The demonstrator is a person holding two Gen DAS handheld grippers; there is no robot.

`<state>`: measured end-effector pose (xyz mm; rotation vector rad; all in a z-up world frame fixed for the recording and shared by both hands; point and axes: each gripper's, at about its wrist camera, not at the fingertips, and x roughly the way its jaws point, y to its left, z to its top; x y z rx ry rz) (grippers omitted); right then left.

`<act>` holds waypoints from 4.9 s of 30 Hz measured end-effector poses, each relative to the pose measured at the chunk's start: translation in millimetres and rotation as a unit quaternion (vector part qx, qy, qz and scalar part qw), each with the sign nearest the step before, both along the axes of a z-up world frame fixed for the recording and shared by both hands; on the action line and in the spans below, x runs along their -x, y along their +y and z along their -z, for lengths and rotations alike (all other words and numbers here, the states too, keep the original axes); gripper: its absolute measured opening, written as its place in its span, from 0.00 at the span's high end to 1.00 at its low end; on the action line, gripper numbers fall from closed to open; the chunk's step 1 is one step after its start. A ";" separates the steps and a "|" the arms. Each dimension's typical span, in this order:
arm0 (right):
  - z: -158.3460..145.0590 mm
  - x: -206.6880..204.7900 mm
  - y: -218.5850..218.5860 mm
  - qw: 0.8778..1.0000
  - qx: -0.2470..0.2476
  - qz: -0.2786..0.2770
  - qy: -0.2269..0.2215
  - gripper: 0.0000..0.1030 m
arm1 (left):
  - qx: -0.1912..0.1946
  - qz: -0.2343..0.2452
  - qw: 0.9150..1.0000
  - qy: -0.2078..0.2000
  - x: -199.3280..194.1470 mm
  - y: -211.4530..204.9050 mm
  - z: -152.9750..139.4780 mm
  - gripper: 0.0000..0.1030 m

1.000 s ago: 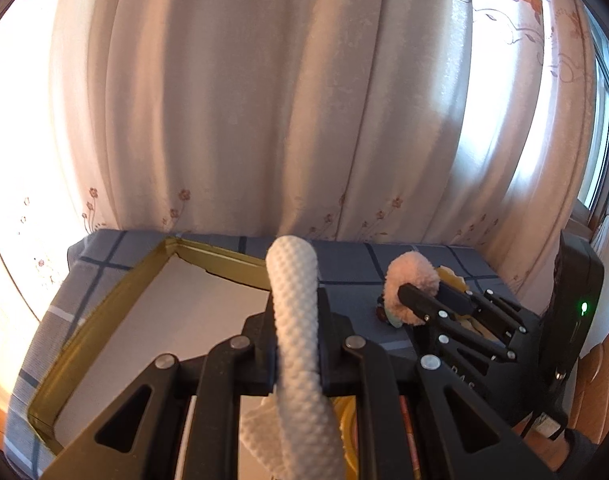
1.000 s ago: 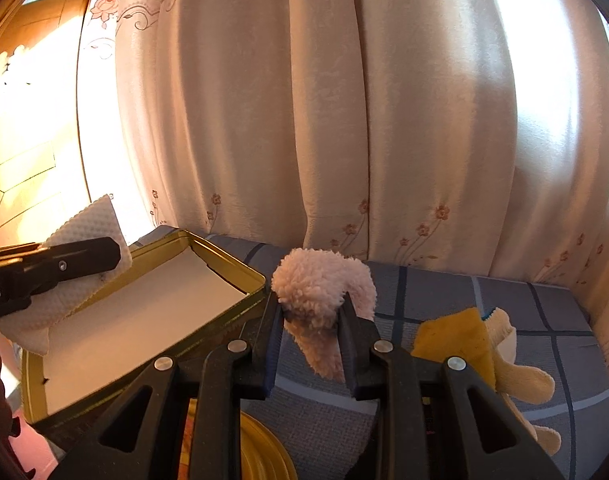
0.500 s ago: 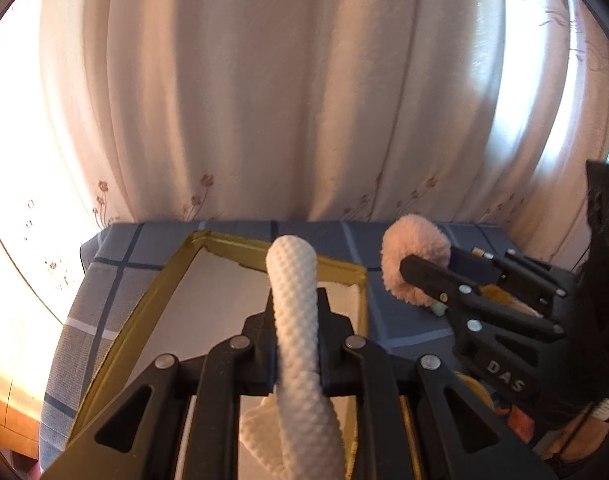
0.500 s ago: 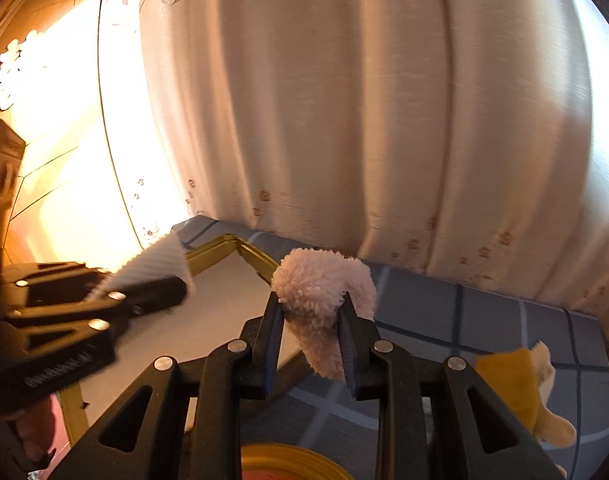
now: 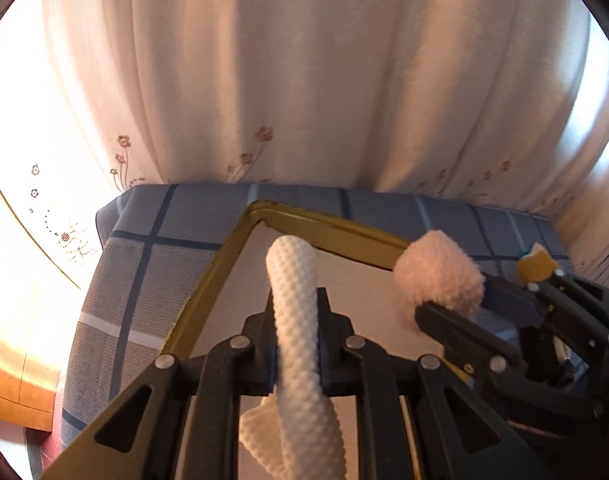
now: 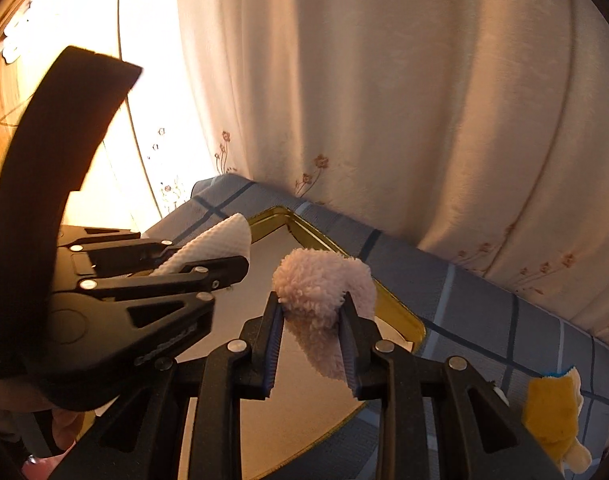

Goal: Organize soft objects

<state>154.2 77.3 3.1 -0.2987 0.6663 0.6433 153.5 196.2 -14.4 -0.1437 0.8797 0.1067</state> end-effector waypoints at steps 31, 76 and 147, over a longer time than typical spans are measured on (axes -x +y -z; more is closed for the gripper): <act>42.5 115.7 -263.6 0.980 -0.120 0.133 -0.082 0.36 | 0.051 0.017 0.986 -0.159 127.1 -111.5 3.0 0.18; 95.9 120.1 -339.8 0.968 -0.164 0.183 -0.059 0.36 | 0.011 0.227 0.969 -0.095 125.2 -295.1 66.5 0.82; 30.2 82.9 -284.2 0.945 -0.184 0.193 -0.187 0.83 | -0.016 0.082 0.967 -0.242 80.9 -202.4 11.5 0.92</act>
